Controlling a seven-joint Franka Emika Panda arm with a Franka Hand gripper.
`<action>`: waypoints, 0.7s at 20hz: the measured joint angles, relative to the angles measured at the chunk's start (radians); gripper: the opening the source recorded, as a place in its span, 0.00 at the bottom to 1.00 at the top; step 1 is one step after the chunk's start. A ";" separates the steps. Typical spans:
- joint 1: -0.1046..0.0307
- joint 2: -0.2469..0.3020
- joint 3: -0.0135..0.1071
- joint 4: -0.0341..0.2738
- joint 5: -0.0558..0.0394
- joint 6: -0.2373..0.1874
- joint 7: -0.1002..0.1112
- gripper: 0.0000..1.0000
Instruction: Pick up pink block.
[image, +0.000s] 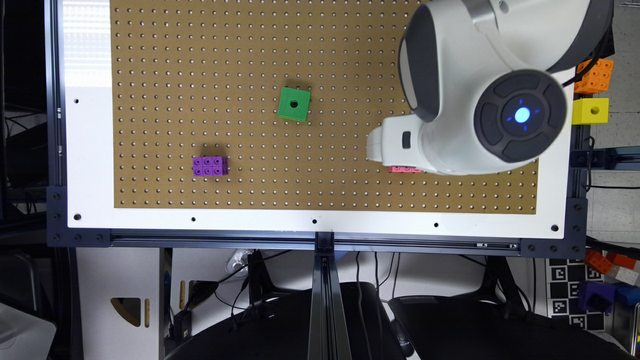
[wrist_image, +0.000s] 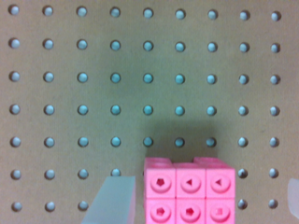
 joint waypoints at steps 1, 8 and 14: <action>-0.001 0.015 0.000 0.005 -0.0014 0.006 0.000 1.00; -0.002 0.126 -0.008 0.101 -0.0056 0.033 0.000 1.00; -0.002 0.169 -0.009 0.130 -0.0061 0.037 0.000 1.00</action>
